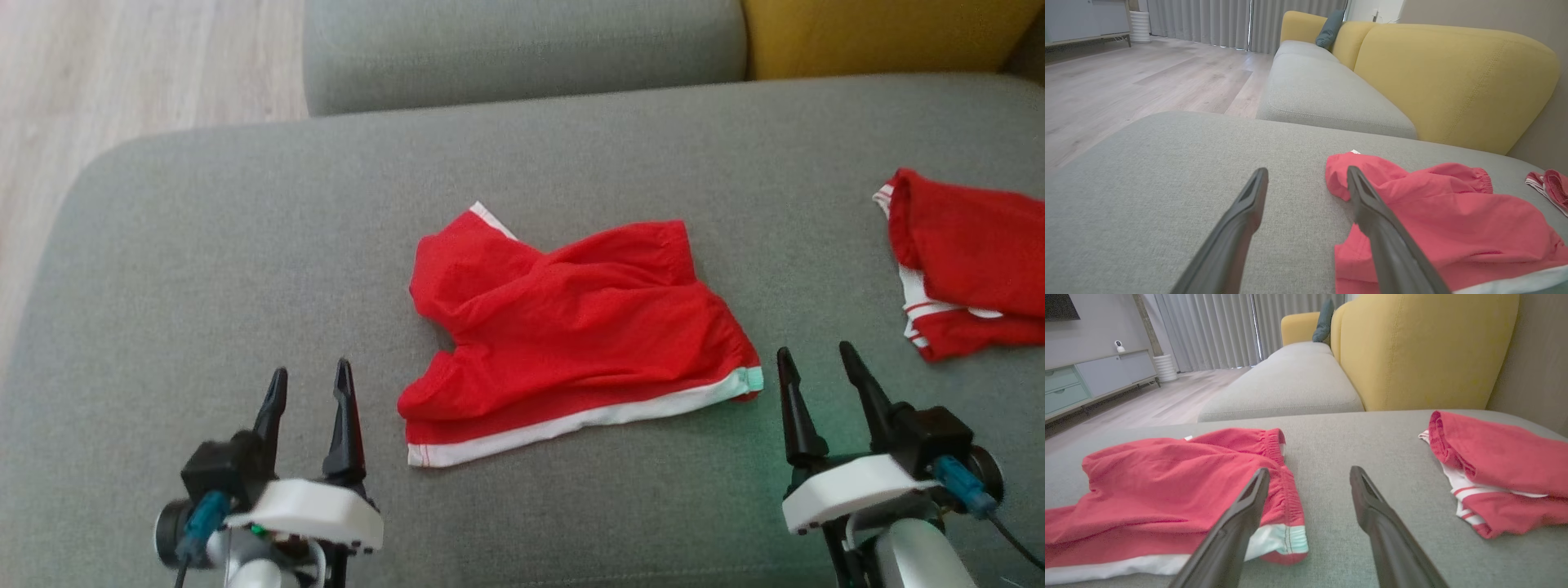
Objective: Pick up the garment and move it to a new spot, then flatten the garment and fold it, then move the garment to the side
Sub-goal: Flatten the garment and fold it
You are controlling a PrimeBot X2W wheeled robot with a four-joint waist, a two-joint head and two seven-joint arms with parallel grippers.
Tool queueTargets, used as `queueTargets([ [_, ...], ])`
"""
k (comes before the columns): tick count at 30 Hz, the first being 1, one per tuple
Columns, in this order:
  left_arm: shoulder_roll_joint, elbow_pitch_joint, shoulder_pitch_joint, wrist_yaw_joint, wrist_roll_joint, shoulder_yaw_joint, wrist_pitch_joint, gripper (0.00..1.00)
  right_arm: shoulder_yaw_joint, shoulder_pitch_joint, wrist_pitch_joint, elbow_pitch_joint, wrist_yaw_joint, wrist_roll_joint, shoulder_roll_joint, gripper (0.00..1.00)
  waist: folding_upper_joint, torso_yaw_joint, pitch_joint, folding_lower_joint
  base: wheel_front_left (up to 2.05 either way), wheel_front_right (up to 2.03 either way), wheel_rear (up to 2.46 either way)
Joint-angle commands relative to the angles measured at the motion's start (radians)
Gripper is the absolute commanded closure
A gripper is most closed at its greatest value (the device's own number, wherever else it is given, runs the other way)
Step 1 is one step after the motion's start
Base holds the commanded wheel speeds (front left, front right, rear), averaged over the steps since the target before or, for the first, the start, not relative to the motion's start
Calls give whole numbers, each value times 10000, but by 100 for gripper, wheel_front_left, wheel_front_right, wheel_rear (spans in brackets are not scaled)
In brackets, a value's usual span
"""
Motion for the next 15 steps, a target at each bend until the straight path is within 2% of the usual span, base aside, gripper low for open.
queueTargets([
  [1, -28, -365, -165, -36, 87, 409, -124, 0, 193, -99, 21, -450, 65, 53, -21, 0, 0, -22, -223, 0, 0, 0, 0],
  [15, -69, -766, 446, 101, 82, 419, -124, 0, 299, -8, 182, -1512, 65, 276, -21, 0, 0, -18, -703, 0, 0, 0, 0],
])
